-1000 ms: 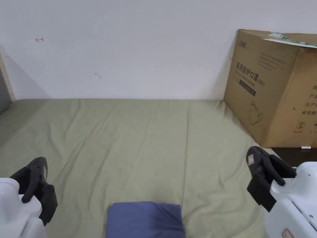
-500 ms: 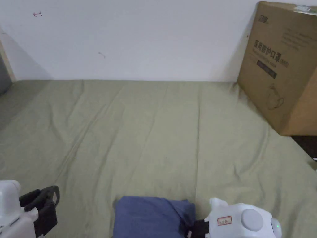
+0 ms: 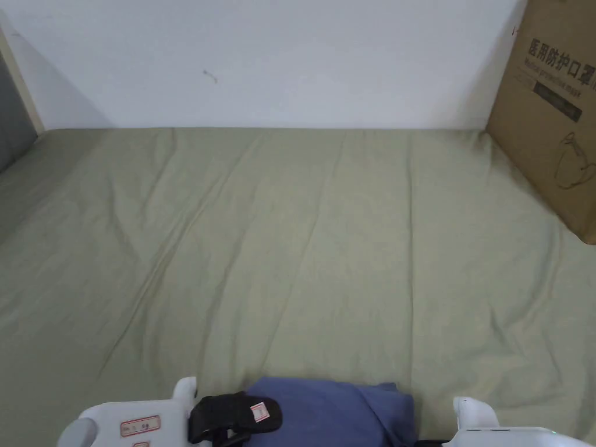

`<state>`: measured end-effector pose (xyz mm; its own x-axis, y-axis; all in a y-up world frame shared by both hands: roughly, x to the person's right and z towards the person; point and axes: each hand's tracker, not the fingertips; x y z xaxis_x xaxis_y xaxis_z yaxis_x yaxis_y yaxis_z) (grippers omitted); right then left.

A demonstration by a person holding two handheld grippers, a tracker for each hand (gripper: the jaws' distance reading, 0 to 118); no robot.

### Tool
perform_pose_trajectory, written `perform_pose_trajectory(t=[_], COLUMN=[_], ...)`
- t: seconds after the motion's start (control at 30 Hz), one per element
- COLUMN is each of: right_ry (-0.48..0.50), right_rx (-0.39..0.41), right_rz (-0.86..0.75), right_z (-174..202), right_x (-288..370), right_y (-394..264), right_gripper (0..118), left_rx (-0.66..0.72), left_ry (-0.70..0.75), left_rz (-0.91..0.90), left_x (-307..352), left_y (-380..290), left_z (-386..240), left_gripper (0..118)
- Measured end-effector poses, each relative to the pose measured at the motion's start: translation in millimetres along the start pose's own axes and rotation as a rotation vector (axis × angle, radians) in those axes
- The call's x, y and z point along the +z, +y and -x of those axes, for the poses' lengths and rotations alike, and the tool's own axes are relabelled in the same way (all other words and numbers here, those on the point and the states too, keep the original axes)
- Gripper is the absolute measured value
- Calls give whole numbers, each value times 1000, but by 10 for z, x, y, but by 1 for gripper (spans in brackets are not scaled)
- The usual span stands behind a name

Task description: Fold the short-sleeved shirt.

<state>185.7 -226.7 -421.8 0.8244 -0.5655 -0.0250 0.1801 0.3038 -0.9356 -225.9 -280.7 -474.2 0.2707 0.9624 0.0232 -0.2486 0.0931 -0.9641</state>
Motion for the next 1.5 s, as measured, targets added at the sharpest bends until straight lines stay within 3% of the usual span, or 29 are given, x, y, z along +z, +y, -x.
perform_pose_trajectory(t=[0.1, 0.13, 0.17, 0.2, 0.23, 0.27, 0.3, 0.33, 0.4, 0.53, 0.63, 0.8, 0.9, 1.0, 1.1, 1.17, 1.2, 1.43, 1.5], right_ry=[26, 34, 42, 49, 52, 59, 61, 63, 82, 46, 80, -43, -83, -88, -66, -59, -62, -65, -41], right_rx=[-35, -47, -60, -70, -77, -87, -90, -88, -79, -59, -19, 127, 160, 153, 123, 129, 142, 189, 184], right_rz=[-5, -7, -9, -12, -13, -14, -17, -25, -67, -125, -150, -201, -204, -198, -191, -190, -191, -243, -273], right_z=[-56, -73, -92, -105, -113, -120, -104, -72, 19, 203, 377, 588, 677, 705, 744, 767, 792, 858, 890], right_x=[-2, -2, -1, 4, 8, 14, 32, 68, 187, 489, 771, 1096, 1149, 1143, 1156, 1180, 1191, 1334, 1406], right_y=[-5, -12, -19, -20, -25, -30, -34, -36, -60, -132, -198, -278, -309, -312, -328, -325, -327, -260, -249], right_gripper=[1, 1, 1, 1, 1, 1, 1, 1, 1, 1, 1, 1, 1, 1, 1, 1, 1, 1, 1], left_rx=[80, 67, -7, -69, -114, -108, -27, 13, -131, -265, -337, -434, -465, -486, -464, -475, -462, -536, -575], left_ry=[-90, -78, 1, 91, 243, 302, 151, 111, 217, 329, 538, 1103, 1335, 1438, 1419, 1383, 1356, 1114, 1016], left_rz=[63, 58, 61, 52, 61, 58, 36, 22, 4, 30, 79, 93, 109, 156, 110, 37, 4, -219, -296], left_x=[-306, -380, -428, -461, -500, -503, -409, -344, -197, 465, 1143, 2155, 2467, 2651, 2825, 2958, 3017, 2720, 2358], left_y=[18, 9, -38, -54, -74, -98, -102, -97, -119, -18, 218, 618, 806, 916, 891, 846, 812, 403, 148], left_z=[19, -8, -100, -140, -137, -104, -82, -153, -415, -828, -1018, -1206, -1175, -1062, -1050, -1087, -1112, -1677, -1837], left_gripper=[118, 115, 104, 72, 26, 25, 26, 26, 25, 25, 25, 25, 25, 25, 30, 92, 115, 113, 103])
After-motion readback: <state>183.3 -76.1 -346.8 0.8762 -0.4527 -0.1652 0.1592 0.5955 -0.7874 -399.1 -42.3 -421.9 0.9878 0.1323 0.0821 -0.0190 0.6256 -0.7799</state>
